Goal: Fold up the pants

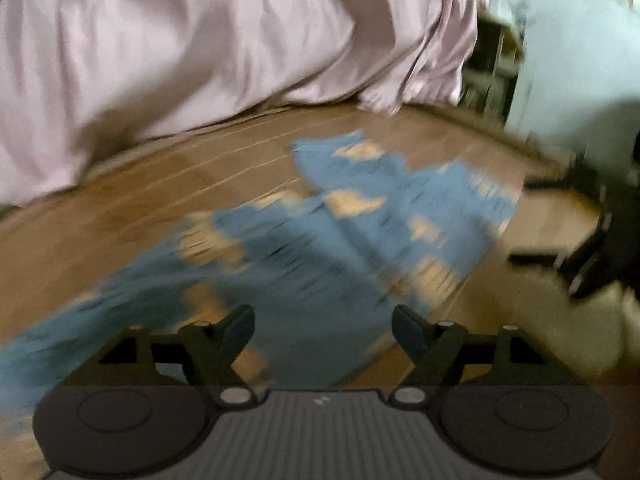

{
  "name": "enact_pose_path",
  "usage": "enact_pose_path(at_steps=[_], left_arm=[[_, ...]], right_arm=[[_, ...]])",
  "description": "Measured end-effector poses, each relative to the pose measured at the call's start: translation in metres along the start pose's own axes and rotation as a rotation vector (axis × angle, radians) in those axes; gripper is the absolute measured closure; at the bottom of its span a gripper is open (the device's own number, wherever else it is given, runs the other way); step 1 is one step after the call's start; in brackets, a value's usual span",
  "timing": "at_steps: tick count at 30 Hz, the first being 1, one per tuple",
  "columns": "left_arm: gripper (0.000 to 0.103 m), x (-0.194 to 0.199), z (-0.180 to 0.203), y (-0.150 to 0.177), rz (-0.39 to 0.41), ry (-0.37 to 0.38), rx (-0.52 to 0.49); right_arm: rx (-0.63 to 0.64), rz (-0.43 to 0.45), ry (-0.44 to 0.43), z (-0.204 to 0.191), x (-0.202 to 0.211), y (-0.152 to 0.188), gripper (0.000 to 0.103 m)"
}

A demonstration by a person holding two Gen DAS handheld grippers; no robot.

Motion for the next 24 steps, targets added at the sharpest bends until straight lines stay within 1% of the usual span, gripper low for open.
enact_pose_path(at_steps=[1, 3, 5, 8, 10, 12, 14, 15, 16, 17, 18, 19, 20, 21, 22, 24], left_arm=[[0.021, -0.01, 0.005, -0.008, 0.004, 0.029, 0.024], [0.021, -0.031, 0.01, -0.024, 0.011, 0.082, 0.084], [0.02, -0.05, 0.012, -0.033, 0.021, 0.129, 0.132], [0.02, -0.077, 0.004, -0.039, -0.02, 0.188, 0.2], [0.021, -0.092, -0.006, -0.04, -0.034, 0.193, 0.262], [0.024, -0.106, -0.02, -0.039, -0.063, 0.199, 0.376], [0.026, -0.111, -0.029, -0.042, -0.057, 0.202, 0.47], [0.028, -0.113, -0.03, -0.044, -0.062, 0.208, 0.501], [0.03, -0.115, -0.031, -0.045, -0.062, 0.224, 0.524], [0.034, -0.118, -0.031, -0.045, -0.066, 0.239, 0.545], [0.041, -0.121, -0.031, -0.045, -0.075, 0.241, 0.559], [0.044, -0.123, -0.03, -0.045, -0.076, 0.24, 0.566], [0.05, -0.126, -0.029, -0.045, -0.078, 0.241, 0.57], [0.058, -0.128, -0.027, -0.045, -0.083, 0.242, 0.573], [0.061, -0.129, -0.025, -0.044, -0.088, 0.243, 0.576], [0.075, -0.13, -0.024, -0.042, -0.099, 0.247, 0.588]], right_arm=[[-0.011, 0.008, 0.017, 0.012, 0.001, 0.001, 0.001], [-0.011, 0.024, 0.003, 0.033, -0.007, -0.006, 0.001], [0.022, 0.012, -0.072, 0.053, -0.028, -0.022, 0.001], [0.048, -0.02, -0.184, 0.071, -0.071, -0.062, 0.001], [0.041, -0.036, -0.27, 0.071, -0.102, -0.091, 0.001], [0.017, -0.088, -0.334, 0.061, -0.133, -0.115, 0.005], [-0.016, -0.144, -0.348, 0.048, -0.165, -0.137, 0.014], [-0.032, -0.171, -0.352, 0.041, -0.176, -0.144, 0.016], [-0.056, -0.2, -0.351, 0.033, -0.188, -0.151, 0.022], [-0.086, -0.23, -0.349, 0.026, -0.199, -0.157, 0.023], [-0.119, -0.267, -0.348, 0.02, -0.21, -0.161, 0.023], [-0.142, -0.297, -0.348, 0.015, -0.219, -0.163, 0.025], [-0.167, -0.329, -0.342, 0.009, -0.228, -0.164, 0.028], [-0.183, -0.354, -0.326, 0.004, -0.236, -0.164, 0.029], [-0.186, -0.366, -0.306, 0.002, -0.242, -0.165, 0.032], [-0.168, -0.381, -0.24, -0.004, -0.255, -0.166, 0.034]])
Point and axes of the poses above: each gripper's, at about its wrist camera, not at the fingertips, and x roughly against the way its jaws point, z to its right, y to its underside, the point moved 7 cm from there along -x, roughly the way its jaws point, and after that the axes turned 2 degrees about -z, right-handed, at the moved point
